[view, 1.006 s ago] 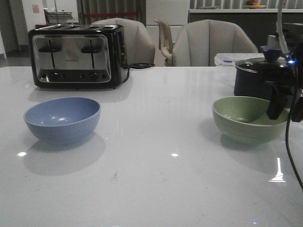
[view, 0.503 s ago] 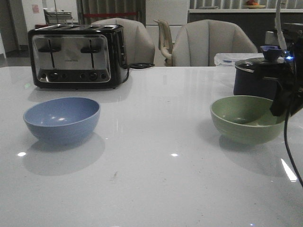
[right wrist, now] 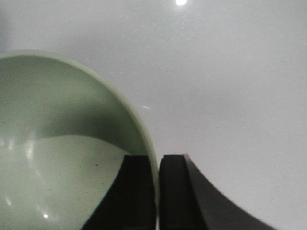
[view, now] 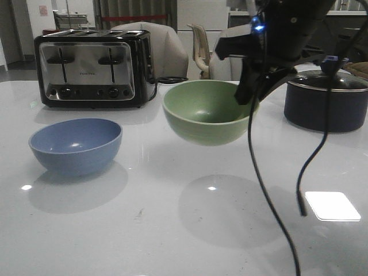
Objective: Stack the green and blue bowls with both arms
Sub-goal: 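Carry the green bowl with the right gripper toward the table center and release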
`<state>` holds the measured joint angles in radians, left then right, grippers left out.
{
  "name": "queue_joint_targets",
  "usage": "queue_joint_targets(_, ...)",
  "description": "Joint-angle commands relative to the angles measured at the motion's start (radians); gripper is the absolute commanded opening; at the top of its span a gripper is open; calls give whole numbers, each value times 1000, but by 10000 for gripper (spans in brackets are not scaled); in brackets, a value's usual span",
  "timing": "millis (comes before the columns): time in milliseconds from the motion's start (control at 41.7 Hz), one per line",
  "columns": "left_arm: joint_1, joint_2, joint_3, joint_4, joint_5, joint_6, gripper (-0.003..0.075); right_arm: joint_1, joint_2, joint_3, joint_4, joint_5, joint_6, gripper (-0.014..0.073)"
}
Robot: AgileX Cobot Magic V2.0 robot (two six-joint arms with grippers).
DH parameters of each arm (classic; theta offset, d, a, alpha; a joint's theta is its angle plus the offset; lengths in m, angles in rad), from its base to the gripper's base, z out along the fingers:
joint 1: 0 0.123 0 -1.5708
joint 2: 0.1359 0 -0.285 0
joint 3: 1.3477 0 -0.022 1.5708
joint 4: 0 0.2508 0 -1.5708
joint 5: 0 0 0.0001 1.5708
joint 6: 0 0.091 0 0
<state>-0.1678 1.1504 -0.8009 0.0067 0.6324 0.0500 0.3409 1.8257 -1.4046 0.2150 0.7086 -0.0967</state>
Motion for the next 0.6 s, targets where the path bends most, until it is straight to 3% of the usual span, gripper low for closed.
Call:
queue_joint_targets(0, -6, -17, -34, -7, -56, 3, 531, 17, -21, -34, 9, -57, -10, 36)
queue_joint_targets(216, -6, -17, -34, -7, -56, 3, 531, 24, 51, -34, 11, -45, -10, 38)
queue_joint_targets(311, -6, -17, -34, -7, -56, 3, 531, 24, 80, -34, 11, -40, -10, 80)
queue_joint_targets(383, -6, -17, -34, -7, -56, 3, 531, 24, 86, -34, 11, -35, -10, 167)
queue_joint_targets(503, -6, -17, -34, -7, -57, 3, 531, 24, 79, -35, 11, -41, -10, 381)
queue_joint_targets(575, -6, -17, -34, -7, -60, 3, 531, 24, 65, -40, 11, -37, -10, 454)
